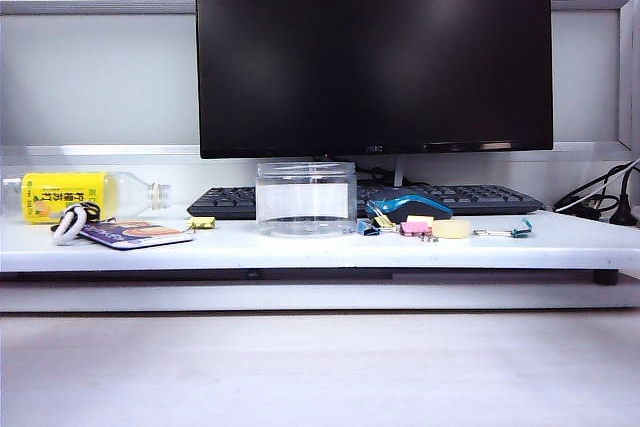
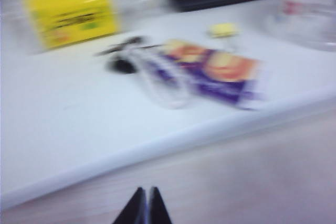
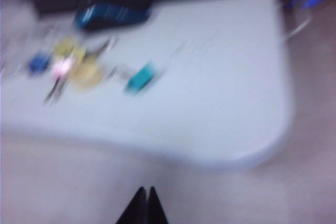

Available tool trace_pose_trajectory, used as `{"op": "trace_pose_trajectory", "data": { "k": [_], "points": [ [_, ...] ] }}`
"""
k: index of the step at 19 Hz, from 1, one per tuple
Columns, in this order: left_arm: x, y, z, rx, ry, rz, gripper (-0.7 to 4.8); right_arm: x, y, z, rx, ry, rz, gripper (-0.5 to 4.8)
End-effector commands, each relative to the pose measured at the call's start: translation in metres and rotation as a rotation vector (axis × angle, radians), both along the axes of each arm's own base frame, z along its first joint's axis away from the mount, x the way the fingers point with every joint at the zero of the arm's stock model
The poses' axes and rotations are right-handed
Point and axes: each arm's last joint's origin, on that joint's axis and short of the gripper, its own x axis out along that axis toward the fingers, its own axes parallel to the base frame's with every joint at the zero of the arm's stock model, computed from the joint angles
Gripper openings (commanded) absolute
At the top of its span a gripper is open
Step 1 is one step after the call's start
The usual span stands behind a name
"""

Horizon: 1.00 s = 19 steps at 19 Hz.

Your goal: Take the clips out of the round transparent plastic box and place them on the table.

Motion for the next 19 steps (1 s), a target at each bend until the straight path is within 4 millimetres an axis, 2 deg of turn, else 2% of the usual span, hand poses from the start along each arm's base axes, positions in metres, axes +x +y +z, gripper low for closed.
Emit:
{"op": "trace_pose_trajectory", "data": {
  "k": [1, 7, 13, 19],
  "points": [
    [0.0, 0.01, 0.003, -0.008, -0.043, 0.094, 0.22, -0.001, -0.008, 0.008, 0.013, -0.085, -0.076, -0.01],
    [-0.006, 0.023, 0.016, -0.02, -0.199, 0.218, 0.22, -0.003, -0.019, 0.013, 0.013, -0.141, -0.181, -0.01],
    [-0.006, 0.024, 0.015, -0.019, -0.191, 0.222, 0.22, -0.009, -0.019, 0.021, 0.023, -0.243, -0.179, -0.01],
    [-0.006, 0.026, 0.015, -0.016, -0.191, 0.25, 0.22, -0.009, -0.019, 0.022, 0.023, -0.247, -0.178, -0.01]
  ]
}}
